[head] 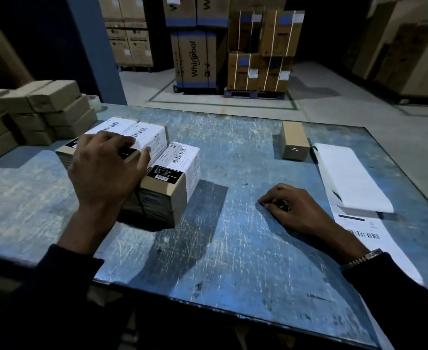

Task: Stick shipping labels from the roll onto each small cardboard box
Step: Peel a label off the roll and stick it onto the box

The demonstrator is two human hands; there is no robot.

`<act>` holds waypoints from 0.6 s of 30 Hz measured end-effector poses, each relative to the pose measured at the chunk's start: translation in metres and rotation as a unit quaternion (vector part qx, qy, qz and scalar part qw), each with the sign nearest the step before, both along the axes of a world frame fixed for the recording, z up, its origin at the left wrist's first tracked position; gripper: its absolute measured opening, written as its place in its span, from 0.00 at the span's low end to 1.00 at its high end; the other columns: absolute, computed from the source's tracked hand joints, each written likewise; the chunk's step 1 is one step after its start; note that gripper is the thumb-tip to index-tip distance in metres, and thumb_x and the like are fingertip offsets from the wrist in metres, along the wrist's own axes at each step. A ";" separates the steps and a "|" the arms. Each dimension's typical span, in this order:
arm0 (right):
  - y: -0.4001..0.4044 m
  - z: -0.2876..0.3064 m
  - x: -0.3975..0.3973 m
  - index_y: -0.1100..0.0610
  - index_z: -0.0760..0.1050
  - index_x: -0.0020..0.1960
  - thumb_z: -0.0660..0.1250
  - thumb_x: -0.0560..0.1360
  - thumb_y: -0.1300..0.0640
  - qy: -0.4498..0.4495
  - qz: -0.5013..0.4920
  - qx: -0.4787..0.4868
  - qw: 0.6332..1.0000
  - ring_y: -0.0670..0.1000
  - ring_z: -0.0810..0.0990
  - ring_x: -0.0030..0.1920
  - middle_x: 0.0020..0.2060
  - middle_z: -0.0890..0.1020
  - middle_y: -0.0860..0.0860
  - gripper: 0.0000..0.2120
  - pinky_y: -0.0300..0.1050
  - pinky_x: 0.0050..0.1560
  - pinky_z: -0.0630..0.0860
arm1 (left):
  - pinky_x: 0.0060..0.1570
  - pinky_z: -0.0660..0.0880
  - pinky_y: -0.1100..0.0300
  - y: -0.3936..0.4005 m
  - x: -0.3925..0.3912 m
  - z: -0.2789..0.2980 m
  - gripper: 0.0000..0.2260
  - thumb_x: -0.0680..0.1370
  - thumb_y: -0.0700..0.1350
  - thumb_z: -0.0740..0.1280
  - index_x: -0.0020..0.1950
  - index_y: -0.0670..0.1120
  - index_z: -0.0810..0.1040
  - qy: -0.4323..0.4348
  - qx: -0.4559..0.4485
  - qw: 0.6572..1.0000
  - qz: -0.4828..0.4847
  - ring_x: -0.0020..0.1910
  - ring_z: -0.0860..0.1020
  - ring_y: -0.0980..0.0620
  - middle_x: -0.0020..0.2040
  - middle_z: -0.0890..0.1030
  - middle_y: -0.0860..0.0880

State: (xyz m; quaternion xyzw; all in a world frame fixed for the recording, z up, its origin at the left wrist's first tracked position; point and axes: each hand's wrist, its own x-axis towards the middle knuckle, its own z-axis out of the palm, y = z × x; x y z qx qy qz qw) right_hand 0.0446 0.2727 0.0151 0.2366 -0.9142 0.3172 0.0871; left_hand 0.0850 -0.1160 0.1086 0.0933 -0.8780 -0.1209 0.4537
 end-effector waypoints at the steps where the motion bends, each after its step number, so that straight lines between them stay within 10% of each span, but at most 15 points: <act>1: 0.000 0.000 0.000 0.51 0.88 0.55 0.74 0.80 0.61 -0.003 0.000 0.001 1.000 0.40 0.83 0.51 0.51 0.84 0.42 0.08 0.29 0.48 0.74 | 0.48 0.77 0.45 -0.001 -0.002 -0.001 0.17 0.76 0.57 0.76 0.58 0.47 0.88 -0.007 -0.009 1.000 -0.004 0.59 0.79 0.38 0.56 0.86 0.44; 13: 0.000 0.000 -0.002 0.51 0.88 0.56 0.74 0.80 0.60 -0.004 -0.001 -0.001 1.000 0.41 0.83 0.50 0.51 0.83 0.42 0.08 0.34 0.49 0.77 | 0.70 0.67 0.41 0.014 -0.007 -0.006 0.15 0.79 0.54 0.74 0.63 0.48 0.85 -0.013 -0.091 0.995 -0.041 0.60 0.80 0.37 0.62 0.85 0.44; 18: 0.003 0.002 -0.003 0.52 0.88 0.55 0.74 0.80 0.59 0.014 -0.022 -0.013 1.000 0.41 0.83 0.50 0.50 0.85 0.42 0.06 0.32 0.48 0.76 | 0.58 0.75 0.45 0.092 0.017 -0.016 0.07 0.82 0.49 0.72 0.54 0.48 0.88 0.070 -0.101 0.966 -0.228 0.51 0.83 0.42 0.53 0.87 0.48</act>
